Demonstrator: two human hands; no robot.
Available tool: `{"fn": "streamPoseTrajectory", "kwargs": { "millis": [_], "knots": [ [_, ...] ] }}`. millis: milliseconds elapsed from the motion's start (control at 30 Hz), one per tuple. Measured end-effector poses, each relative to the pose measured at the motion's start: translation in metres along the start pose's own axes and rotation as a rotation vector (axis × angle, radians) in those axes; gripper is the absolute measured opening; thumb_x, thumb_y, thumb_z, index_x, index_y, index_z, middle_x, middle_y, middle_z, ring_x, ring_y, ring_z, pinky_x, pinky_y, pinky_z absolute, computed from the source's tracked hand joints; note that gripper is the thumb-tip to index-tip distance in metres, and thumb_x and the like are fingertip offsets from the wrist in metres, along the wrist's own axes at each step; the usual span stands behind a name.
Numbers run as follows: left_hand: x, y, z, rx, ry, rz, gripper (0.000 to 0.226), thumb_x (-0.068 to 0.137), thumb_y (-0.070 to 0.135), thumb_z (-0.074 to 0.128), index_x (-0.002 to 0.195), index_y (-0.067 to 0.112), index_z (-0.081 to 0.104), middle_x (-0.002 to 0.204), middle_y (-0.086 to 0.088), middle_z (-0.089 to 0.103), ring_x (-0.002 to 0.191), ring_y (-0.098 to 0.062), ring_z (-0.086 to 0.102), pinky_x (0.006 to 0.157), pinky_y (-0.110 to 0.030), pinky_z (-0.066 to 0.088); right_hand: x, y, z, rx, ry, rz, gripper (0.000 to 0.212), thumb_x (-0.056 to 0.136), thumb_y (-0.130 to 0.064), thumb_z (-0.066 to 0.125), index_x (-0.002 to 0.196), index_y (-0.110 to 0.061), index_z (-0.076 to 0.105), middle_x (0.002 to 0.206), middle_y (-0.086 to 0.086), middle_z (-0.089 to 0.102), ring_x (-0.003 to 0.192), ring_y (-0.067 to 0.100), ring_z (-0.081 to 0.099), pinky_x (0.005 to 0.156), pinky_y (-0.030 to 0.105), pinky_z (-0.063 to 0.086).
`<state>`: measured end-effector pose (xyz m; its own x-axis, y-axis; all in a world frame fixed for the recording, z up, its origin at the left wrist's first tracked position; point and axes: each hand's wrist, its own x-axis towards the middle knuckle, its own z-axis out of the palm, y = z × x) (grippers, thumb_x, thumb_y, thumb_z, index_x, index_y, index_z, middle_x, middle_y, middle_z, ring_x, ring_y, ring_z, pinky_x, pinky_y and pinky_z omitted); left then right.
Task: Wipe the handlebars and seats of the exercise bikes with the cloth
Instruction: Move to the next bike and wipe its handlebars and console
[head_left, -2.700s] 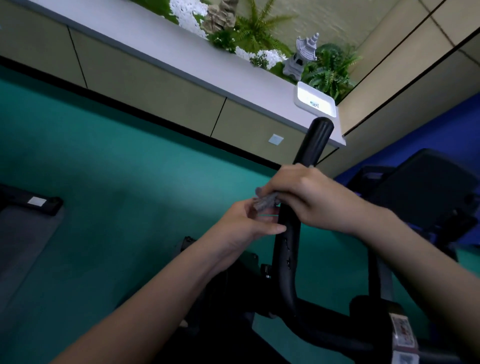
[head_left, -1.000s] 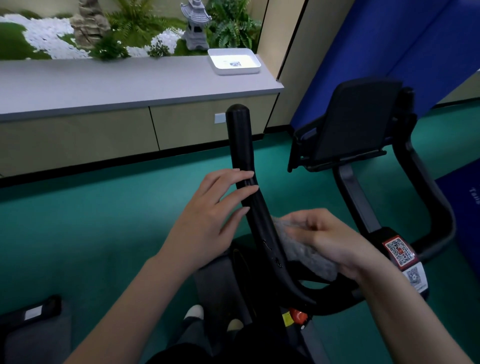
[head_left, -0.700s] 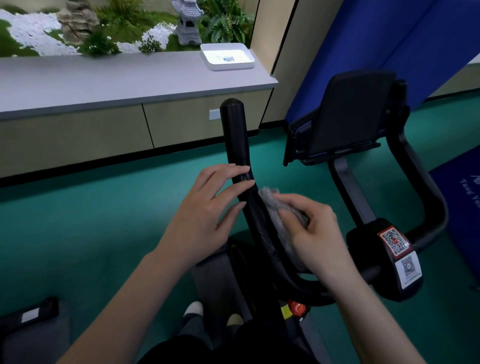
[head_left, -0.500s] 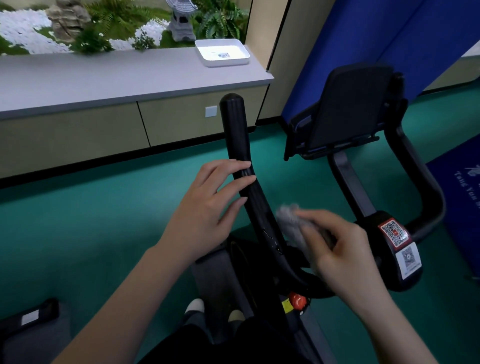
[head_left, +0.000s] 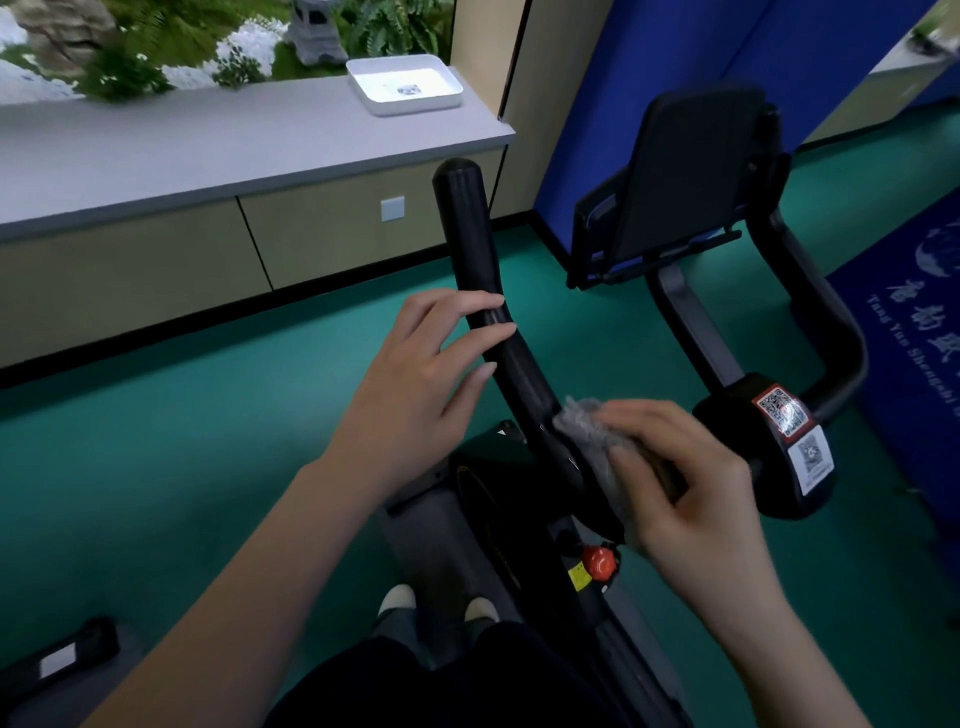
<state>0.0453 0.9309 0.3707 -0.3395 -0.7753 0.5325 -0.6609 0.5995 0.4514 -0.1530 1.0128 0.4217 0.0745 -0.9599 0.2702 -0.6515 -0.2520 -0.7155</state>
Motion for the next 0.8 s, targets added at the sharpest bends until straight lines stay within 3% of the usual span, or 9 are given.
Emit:
{"fn": "streamPoseTrajectory", "kwargs": {
  "millis": [100, 233, 300, 400, 633, 800],
  "knots": [
    [0.001, -0.002, 0.0, -0.002, -0.007, 0.024, 0.029, 0.092, 0.014, 0.056, 0.119, 0.006, 0.062, 0.13, -0.007, 0.053, 0.117, -0.026, 0.04, 0.105, -0.026, 0.03, 0.016, -0.012, 0.021, -0.074, 0.126, -0.033, 0.025, 0.087, 0.003, 0.058, 0.105, -0.009, 0.07, 0.107, -0.004, 0.063, 0.105, 0.012, 0.059, 0.092, 0.019, 0.045],
    [0.001, -0.003, -0.001, -0.017, -0.023, 0.026, 0.03, 0.092, 0.009, 0.054, 0.121, 0.006, 0.061, 0.131, -0.007, 0.052, 0.118, -0.025, 0.039, 0.104, -0.027, 0.031, 0.017, -0.019, 0.048, -0.264, 0.024, -0.161, 0.024, 0.083, 0.013, 0.06, 0.101, 0.002, 0.07, 0.106, 0.011, 0.064, 0.102, 0.025, 0.056, 0.093, 0.029, 0.046],
    [0.001, -0.004, -0.002, -0.015, -0.022, 0.021, 0.029, 0.093, 0.01, 0.053, 0.121, 0.007, 0.061, 0.13, -0.006, 0.052, 0.118, -0.024, 0.038, 0.104, -0.026, 0.031, 0.007, -0.015, 0.044, -0.302, -0.025, -0.193, 0.028, 0.08, 0.017, 0.06, 0.1, 0.0, 0.07, 0.105, 0.009, 0.065, 0.102, 0.025, 0.055, 0.095, 0.033, 0.046],
    [0.0, -0.003, 0.0, -0.023, -0.006, 0.008, 0.028, 0.094, 0.011, 0.052, 0.119, 0.008, 0.062, 0.129, -0.006, 0.053, 0.118, -0.022, 0.038, 0.103, -0.025, 0.03, -0.015, -0.009, 0.028, -0.309, -0.059, -0.2, 0.031, 0.077, 0.018, 0.06, 0.099, -0.002, 0.071, 0.105, 0.005, 0.065, 0.101, 0.022, 0.055, 0.097, 0.028, 0.044],
    [-0.002, 0.003, 0.003, -0.001, 0.012, -0.026, 0.028, 0.093, 0.012, 0.055, 0.119, 0.007, 0.061, 0.13, -0.007, 0.052, 0.12, -0.025, 0.039, 0.105, -0.027, 0.03, -0.019, -0.005, 0.004, -0.156, 0.163, 0.022, 0.025, 0.084, 0.008, 0.058, 0.102, -0.005, 0.071, 0.105, -0.001, 0.064, 0.102, 0.014, 0.057, 0.093, 0.015, 0.041],
    [-0.002, 0.008, 0.004, 0.029, -0.002, -0.033, 0.029, 0.093, 0.013, 0.056, 0.121, 0.005, 0.06, 0.131, -0.008, 0.052, 0.122, -0.029, 0.043, 0.11, -0.022, 0.022, -0.009, -0.003, 0.015, -0.209, 0.002, 0.152, 0.028, 0.09, 0.003, 0.054, 0.113, -0.005, 0.067, 0.106, 0.004, 0.066, 0.103, 0.022, 0.055, 0.087, 0.003, 0.031]
  ]
}}
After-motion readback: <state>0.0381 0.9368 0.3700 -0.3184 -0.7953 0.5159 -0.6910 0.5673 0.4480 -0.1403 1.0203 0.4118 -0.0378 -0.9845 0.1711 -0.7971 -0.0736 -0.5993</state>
